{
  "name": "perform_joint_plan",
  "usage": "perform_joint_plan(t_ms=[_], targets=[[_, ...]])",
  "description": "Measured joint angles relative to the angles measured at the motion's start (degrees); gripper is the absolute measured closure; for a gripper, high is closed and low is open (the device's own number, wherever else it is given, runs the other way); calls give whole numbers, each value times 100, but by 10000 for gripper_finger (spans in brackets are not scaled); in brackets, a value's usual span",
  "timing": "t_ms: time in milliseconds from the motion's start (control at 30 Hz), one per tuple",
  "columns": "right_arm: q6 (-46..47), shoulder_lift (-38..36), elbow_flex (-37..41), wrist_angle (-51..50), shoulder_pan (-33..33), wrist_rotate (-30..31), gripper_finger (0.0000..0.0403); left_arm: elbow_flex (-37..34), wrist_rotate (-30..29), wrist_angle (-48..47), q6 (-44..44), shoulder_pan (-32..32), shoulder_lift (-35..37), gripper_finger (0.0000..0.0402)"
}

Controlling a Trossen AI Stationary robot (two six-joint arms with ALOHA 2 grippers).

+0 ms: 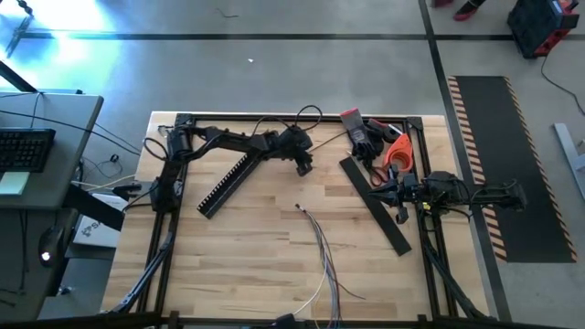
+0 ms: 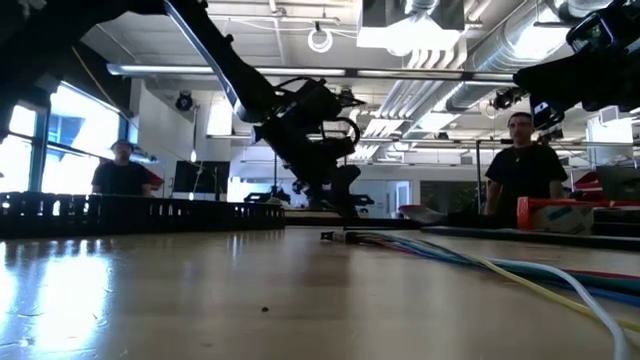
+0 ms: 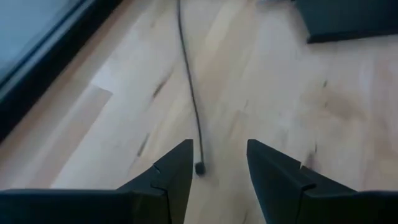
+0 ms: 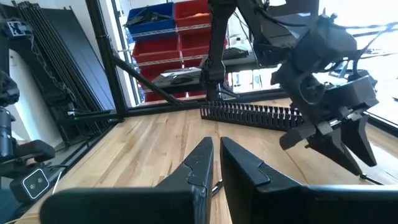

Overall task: Ziptie cables
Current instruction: Wrap the cables with a black zip tie, then prepare the cables on the table

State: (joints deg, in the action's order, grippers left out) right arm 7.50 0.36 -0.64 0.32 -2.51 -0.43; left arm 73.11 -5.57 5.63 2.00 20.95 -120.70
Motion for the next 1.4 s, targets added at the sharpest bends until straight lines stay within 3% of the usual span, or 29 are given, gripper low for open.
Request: perform_joint_plan(t_ms=[467,800,1000,1200,1267,1400], targets=[[1,0,0,0,-1,-2,387,4,-405,-482,-1061,-129,-83,297],[1,0,0,0,0,0,387,22,-768,-730,-1071,-380,-184,396],[1,0,0,0,-1,-2,387,12,-429,-939,-1229,-540,-90,401],[1,0,0,0,0,0,387,-23,-173,-1554,-1338,-889,440,401],[1,0,0,0,-1,0,387,-6,-283,-1379,-1349,-774,552,401],[1,8,0,-1,0,0,387,97,137,-1152,-1402,-307,439,383]])
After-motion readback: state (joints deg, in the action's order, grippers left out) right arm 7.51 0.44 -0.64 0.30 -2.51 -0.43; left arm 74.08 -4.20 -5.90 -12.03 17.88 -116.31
